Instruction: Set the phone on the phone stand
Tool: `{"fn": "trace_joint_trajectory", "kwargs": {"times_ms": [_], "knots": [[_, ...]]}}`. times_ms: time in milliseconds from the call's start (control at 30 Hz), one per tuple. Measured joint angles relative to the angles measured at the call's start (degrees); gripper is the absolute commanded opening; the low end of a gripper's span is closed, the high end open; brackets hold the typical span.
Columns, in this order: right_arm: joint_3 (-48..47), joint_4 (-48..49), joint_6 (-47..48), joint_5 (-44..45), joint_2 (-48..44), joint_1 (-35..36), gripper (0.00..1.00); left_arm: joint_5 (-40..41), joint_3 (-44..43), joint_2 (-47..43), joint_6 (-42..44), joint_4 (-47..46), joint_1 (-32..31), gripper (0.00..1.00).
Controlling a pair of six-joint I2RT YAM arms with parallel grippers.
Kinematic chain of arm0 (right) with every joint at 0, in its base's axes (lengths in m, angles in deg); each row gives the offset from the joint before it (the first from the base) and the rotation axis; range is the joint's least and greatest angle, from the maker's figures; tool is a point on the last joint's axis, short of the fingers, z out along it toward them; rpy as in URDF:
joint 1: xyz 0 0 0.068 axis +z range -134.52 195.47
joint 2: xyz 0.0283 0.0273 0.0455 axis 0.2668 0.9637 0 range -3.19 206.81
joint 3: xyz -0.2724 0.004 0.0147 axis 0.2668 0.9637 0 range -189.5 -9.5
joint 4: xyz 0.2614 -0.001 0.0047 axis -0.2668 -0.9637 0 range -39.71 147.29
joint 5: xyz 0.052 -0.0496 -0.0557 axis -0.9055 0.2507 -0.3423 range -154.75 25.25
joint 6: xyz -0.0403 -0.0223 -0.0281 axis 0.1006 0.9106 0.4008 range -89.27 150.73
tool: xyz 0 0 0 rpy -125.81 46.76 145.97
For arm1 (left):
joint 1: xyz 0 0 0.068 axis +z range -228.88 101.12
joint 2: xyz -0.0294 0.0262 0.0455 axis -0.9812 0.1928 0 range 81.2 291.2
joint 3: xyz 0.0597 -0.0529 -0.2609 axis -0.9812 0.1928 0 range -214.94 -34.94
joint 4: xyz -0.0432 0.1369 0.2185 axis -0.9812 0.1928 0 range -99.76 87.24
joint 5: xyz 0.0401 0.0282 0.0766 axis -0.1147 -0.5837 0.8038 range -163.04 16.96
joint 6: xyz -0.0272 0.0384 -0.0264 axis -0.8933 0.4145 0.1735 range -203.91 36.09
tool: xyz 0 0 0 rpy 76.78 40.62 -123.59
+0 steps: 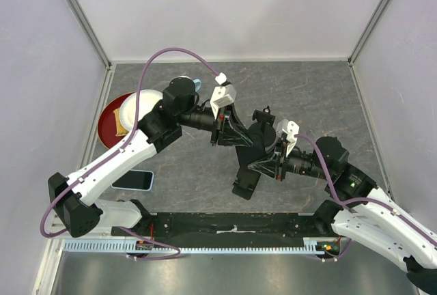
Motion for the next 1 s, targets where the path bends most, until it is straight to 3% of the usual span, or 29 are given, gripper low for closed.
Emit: {"fn": "trace_joint_trajectory", "kwargs": {"times_ms": [100,200,367,433,533,567,600,700,833,1000], "knots": [[-0.04,0.02,-0.15,-0.02,-0.15,0.00,0.00,0.04,-0.11,0.00,0.68,0.22,-0.44,0.37],[-0.04,0.02,-0.17,-0.04,-0.15,0.02,0.00,0.09,-0.13,0.00,1.18,0.92,-1.16,0.35],[-0.04,0.02,-0.11,-0.74,-0.26,0.13,0.00,0.28,-0.13,0.00,2.12,1.57,-1.42,0.16],[-0.04,0.02,0.07,-0.92,-0.26,0.17,0.00,0.09,-0.15,0.00,2.14,1.62,-1.46,0.03],[-0.04,0.02,0.07,-0.79,-0.26,0.17,0.02,0.44,-0.17,-0.07,2.14,1.70,-1.53,0.02],[-0.07,0.02,0.07,-0.63,-0.26,0.17,0.09,0.68,-0.17,-0.11,2.14,1.73,-1.53,0.02],[-0.07,0.02,0.13,-0.37,-0.22,0.20,0.31,1.16,-0.17,-0.20,2.14,1.77,-1.60,0.02],[-0.24,-0.35,-0.15,2.89,0.17,0.28,0.61,4.57,-0.17,-0.81,2.21,2.03,-1.99,0.02],[-1.20,-1.27,-1.20,12.31,0.94,-0.02,0.73,14.49,0.72,-2.67,2.60,2.56,-2.64,0.02],[-1.29,-3.96,-3.10,28.24,1.01,0.00,0.82,33.44,4.07,-6.86,3.63,2.80,-2.75,0.02]]}}
